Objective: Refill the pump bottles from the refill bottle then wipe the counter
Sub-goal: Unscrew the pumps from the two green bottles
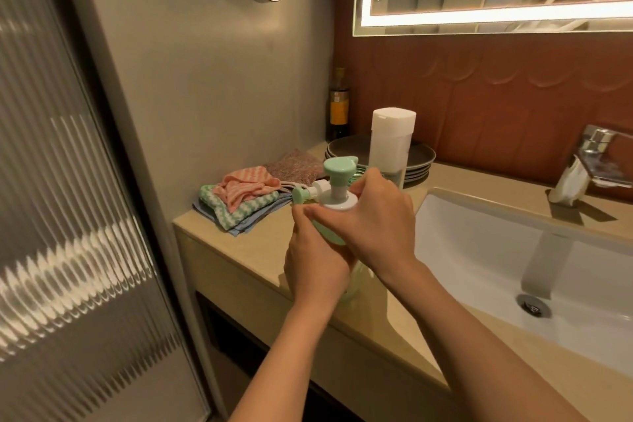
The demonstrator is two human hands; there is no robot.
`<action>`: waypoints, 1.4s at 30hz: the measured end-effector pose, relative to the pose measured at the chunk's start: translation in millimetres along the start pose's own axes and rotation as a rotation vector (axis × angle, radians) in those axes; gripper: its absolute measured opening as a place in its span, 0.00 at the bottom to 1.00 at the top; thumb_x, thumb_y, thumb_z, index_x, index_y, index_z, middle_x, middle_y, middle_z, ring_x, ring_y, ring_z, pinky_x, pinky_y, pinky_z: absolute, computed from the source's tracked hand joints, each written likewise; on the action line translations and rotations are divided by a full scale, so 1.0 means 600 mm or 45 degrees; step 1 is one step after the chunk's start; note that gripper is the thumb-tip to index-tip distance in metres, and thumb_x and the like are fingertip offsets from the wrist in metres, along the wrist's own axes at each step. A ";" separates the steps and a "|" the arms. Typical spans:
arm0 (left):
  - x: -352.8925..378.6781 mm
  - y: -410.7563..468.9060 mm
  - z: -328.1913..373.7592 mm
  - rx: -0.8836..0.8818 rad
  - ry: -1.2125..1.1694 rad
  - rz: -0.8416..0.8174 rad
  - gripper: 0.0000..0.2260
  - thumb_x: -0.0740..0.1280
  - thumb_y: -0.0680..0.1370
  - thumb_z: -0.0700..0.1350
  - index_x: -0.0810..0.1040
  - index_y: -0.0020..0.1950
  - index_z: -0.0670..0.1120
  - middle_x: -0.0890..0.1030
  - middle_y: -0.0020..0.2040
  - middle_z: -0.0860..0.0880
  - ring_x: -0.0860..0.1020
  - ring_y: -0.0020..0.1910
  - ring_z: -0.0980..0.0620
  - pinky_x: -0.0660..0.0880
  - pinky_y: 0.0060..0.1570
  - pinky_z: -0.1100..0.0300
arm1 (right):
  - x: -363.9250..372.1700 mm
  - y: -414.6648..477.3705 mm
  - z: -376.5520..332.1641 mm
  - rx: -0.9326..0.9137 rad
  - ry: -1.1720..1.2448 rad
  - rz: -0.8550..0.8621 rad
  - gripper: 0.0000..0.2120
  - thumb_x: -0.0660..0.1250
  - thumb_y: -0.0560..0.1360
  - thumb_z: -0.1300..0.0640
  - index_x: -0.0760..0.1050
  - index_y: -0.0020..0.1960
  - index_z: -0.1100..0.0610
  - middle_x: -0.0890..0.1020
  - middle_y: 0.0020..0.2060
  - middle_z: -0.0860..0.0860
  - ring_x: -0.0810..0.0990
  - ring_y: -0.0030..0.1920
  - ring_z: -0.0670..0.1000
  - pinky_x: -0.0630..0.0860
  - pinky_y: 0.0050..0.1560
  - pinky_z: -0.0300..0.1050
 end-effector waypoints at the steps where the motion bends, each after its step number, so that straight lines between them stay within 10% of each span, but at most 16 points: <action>1: 0.000 -0.002 0.002 0.005 0.009 0.008 0.22 0.70 0.71 0.47 0.63 0.60 0.48 0.79 0.55 0.48 0.77 0.53 0.43 0.73 0.44 0.50 | 0.000 0.001 0.000 0.012 0.039 -0.022 0.29 0.66 0.59 0.27 0.69 0.42 0.51 0.77 0.38 0.46 0.75 0.41 0.46 0.77 0.44 0.51; 11: -0.004 0.001 0.002 0.040 0.038 -0.007 0.26 0.74 0.64 0.53 0.62 0.54 0.53 0.79 0.47 0.52 0.79 0.48 0.46 0.72 0.40 0.54 | 0.001 0.004 0.011 0.017 0.687 -0.451 0.16 0.74 0.67 0.51 0.76 0.52 0.50 0.79 0.46 0.42 0.75 0.48 0.39 0.70 0.44 0.31; 20: 0.000 0.007 -0.009 0.035 0.122 0.011 0.20 0.70 0.71 0.48 0.67 0.59 0.51 0.79 0.49 0.52 0.79 0.51 0.44 0.72 0.42 0.54 | 0.026 -0.002 0.008 0.060 0.363 -0.166 0.35 0.68 0.55 0.26 0.68 0.52 0.47 0.75 0.47 0.45 0.73 0.51 0.48 0.76 0.50 0.51; 27: -0.001 0.004 -0.006 0.045 0.044 -0.015 0.29 0.76 0.66 0.50 0.62 0.59 0.53 0.80 0.51 0.50 0.79 0.51 0.47 0.76 0.47 0.49 | 0.011 0.005 0.015 0.020 0.702 -0.496 0.21 0.75 0.66 0.53 0.71 0.56 0.49 0.77 0.47 0.40 0.76 0.49 0.40 0.74 0.45 0.32; 33: -0.001 0.004 -0.007 0.050 0.055 -0.027 0.24 0.73 0.68 0.49 0.64 0.58 0.52 0.80 0.51 0.50 0.79 0.53 0.44 0.72 0.43 0.55 | 0.026 0.005 0.004 -0.028 0.322 -0.333 0.38 0.64 0.56 0.24 0.69 0.57 0.47 0.76 0.51 0.45 0.74 0.52 0.47 0.76 0.51 0.49; 39: -0.002 0.002 -0.003 0.057 0.040 -0.033 0.26 0.75 0.66 0.51 0.61 0.54 0.55 0.77 0.45 0.55 0.78 0.48 0.47 0.71 0.40 0.54 | 0.005 0.006 0.005 0.017 0.566 -0.391 0.20 0.74 0.65 0.52 0.74 0.55 0.51 0.77 0.46 0.42 0.74 0.47 0.39 0.76 0.50 0.42; 42: -0.003 0.002 -0.005 0.087 0.027 -0.025 0.25 0.74 0.66 0.53 0.61 0.54 0.55 0.76 0.44 0.57 0.79 0.47 0.49 0.70 0.39 0.56 | 0.010 0.006 0.003 -0.041 0.487 -0.425 0.18 0.70 0.66 0.45 0.72 0.53 0.49 0.74 0.46 0.43 0.72 0.50 0.44 0.73 0.52 0.46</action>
Point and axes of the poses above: each hand's wrist, its own y-axis towards the middle knuckle, its own x-axis out of the palm, z = x × y, the point moved 4 cm from there along y, towards the middle knuckle
